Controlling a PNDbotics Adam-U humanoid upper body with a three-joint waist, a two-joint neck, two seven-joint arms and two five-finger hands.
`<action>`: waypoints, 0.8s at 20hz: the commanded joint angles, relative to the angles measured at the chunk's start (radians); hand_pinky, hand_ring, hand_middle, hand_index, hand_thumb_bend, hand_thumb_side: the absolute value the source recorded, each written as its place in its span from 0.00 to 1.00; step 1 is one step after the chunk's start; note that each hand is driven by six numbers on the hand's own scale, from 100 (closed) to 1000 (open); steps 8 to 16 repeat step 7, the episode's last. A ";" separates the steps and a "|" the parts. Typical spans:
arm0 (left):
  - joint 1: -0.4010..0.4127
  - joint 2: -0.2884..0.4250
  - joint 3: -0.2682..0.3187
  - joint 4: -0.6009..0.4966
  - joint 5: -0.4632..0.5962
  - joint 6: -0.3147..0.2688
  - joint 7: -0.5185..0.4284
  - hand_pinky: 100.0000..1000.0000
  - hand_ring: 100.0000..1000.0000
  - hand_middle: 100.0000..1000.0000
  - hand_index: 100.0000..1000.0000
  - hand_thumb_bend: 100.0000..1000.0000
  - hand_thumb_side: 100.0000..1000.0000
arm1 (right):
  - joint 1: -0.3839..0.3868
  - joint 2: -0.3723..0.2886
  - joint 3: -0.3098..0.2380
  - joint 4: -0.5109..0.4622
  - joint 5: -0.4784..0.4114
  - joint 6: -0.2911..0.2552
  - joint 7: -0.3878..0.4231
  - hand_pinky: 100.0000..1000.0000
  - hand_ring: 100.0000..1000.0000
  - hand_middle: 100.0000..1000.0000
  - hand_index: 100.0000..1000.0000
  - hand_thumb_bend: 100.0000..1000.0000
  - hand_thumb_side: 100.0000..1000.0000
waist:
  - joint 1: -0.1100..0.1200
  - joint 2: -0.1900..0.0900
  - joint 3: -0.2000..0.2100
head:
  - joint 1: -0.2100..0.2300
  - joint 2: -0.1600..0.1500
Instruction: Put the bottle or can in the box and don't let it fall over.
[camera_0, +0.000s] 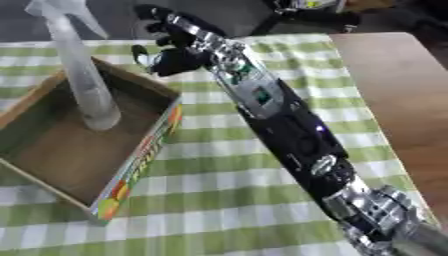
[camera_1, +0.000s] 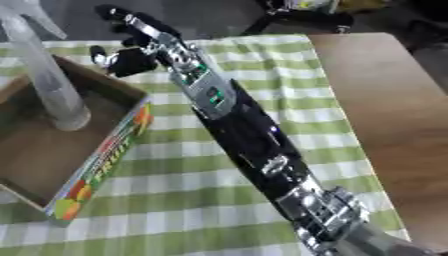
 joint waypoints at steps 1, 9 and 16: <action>0.000 0.023 0.013 -0.013 -0.005 -0.002 0.004 1.00 0.48 0.67 0.75 0.08 0.84 | 0.016 -0.082 -0.029 -0.101 -0.038 0.007 -0.036 0.92 1.00 1.00 0.99 0.00 0.02 | 0.008 -0.029 -0.002 | 0.009 0.005; -0.003 0.024 0.014 -0.014 -0.006 -0.003 0.005 1.00 0.48 0.67 0.75 0.08 0.84 | 0.110 -0.180 -0.084 -0.238 -0.125 0.009 -0.108 0.91 1.00 1.00 0.99 0.00 0.08 | 0.010 -0.029 -0.014 | 0.025 0.003; -0.003 0.024 0.014 -0.014 -0.006 -0.003 0.005 1.00 0.48 0.67 0.75 0.08 0.84 | 0.110 -0.180 -0.084 -0.238 -0.125 0.009 -0.108 0.91 1.00 1.00 0.99 0.00 0.08 | 0.010 -0.029 -0.014 | 0.025 0.003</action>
